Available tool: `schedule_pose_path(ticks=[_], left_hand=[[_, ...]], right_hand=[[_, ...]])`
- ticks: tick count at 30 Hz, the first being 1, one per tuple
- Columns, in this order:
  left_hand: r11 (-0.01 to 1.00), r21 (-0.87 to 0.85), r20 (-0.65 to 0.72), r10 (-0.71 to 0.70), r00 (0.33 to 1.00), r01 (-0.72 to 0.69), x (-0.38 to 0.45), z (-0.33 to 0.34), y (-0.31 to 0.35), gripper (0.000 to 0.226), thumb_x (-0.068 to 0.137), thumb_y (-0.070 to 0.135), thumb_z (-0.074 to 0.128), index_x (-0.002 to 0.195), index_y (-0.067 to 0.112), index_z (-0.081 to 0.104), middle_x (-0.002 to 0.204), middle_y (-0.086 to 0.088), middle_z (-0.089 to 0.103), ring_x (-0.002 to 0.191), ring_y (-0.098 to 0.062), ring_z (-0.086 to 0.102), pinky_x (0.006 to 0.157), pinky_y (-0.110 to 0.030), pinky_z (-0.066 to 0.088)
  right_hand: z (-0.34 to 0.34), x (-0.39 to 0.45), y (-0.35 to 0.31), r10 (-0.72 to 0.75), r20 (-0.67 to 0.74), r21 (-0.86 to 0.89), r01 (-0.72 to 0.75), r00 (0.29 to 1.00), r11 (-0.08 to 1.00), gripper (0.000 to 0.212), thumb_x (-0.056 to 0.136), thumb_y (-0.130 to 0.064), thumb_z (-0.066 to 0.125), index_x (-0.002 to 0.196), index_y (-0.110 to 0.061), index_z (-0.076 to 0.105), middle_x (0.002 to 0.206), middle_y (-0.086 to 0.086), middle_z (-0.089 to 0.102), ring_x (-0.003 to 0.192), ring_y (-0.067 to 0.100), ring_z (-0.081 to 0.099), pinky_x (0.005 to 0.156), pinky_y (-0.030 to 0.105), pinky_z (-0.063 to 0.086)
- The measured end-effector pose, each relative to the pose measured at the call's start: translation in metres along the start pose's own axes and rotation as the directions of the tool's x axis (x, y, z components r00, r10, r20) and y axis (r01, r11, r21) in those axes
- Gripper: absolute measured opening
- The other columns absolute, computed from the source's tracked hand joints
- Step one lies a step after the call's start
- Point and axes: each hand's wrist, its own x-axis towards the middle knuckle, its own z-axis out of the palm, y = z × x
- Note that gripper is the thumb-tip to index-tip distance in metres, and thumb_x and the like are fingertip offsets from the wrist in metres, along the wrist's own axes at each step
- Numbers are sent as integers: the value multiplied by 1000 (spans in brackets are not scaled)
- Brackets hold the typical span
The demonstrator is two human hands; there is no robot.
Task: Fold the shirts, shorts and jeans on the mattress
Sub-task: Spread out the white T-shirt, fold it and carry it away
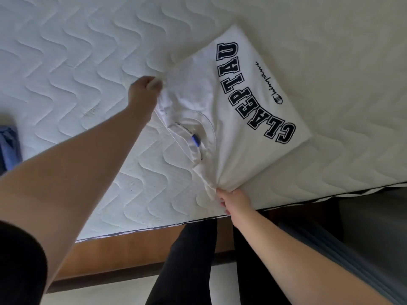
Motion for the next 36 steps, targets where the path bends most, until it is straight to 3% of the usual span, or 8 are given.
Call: schedule_pose_path(ticks=[3, 10, 13, 21, 24, 28, 32, 36], left_hand=[[997, 31, -30, 71, 997, -71, 30, -8, 13, 14, 83, 18, 66, 96, 19, 74, 67, 12, 61, 49, 5, 53, 50, -14, 44], [983, 110, 26, 143, 989, -145, 72, -20, 23, 14, 81, 23, 70, 94, 19, 74, 72, 11, 64, 64, -3, 59, 54, -11, 46], [981, 129, 26, 143, 989, -146, 87, -23, 30, 15, 81, 24, 71, 95, 20, 74, 73, 11, 66, 68, -5, 62, 57, -11, 47], [976, 155, 42, 147, 988, -152, 126, -22, 39, 13, 84, 20, 70, 96, 16, 72, 81, 1, 66, 74, -16, 63, 65, -25, 53], [962, 259, 57, 73, 996, -85, 130, -19, 24, 23, 89, 21, 67, 111, 14, 67, 100, -2, 68, 88, -19, 63, 77, -31, 55], [987, 123, -29, -105, 994, 108, 125, -27, 6, 42, 93, 20, 61, 133, 15, 49, 118, -7, 64, 103, -26, 63, 90, -37, 53], [983, -31, -112, -183, 977, 180, 100, -52, -8, 38, 93, 13, 51, 129, 19, 57, 95, 4, 64, 64, -11, 58, 46, -12, 45], [966, -113, -101, -243, 965, 232, 59, -68, -23, 32, 93, 15, 50, 118, 29, 62, 92, 10, 64, 67, -7, 55, 44, -13, 42]], right_hand=[[33, -12, 0, 92, 59, 74, -97, 994, 993, 15, 87, -23, 68, 77, -16, 60, 69, -1, 58, 57, 11, 51, 47, 22, 35], [92, -33, -25, 334, 231, 193, -379, 914, 905, 19, 89, -32, 71, 96, -18, 61, 97, -3, 66, 85, 14, 58, 69, 28, 43], [110, -37, -35, 344, 260, 205, -399, 902, 894, 29, 88, -32, 73, 107, -14, 61, 100, -3, 67, 91, 16, 60, 67, 28, 43], [170, -30, -47, 304, 297, 204, -371, 905, 906, 55, 89, -42, 68, 131, -12, 49, 117, -4, 64, 102, 14, 59, 100, 40, 42], [183, -25, -57, 372, 301, 135, -426, 878, 895, 45, 96, -43, 59, 126, -11, 54, 110, -5, 66, 101, 17, 58, 96, 38, 37], [165, -25, -72, 527, 291, -173, -498, 799, 850, 40, 97, -47, 53, 111, -10, 62, 96, 1, 74, 90, 18, 63, 83, 34, 42], [132, -18, -104, 378, 334, -335, -265, 864, 904, 21, 98, -32, 54, 101, -14, 66, 85, -2, 76, 71, 14, 61, 62, 27, 43], [104, 0, -165, -108, 380, -365, 256, 919, 895, 11, 97, -28, 58, 99, -22, 66, 74, -10, 73, 56, 1, 61, 53, 20, 43]])
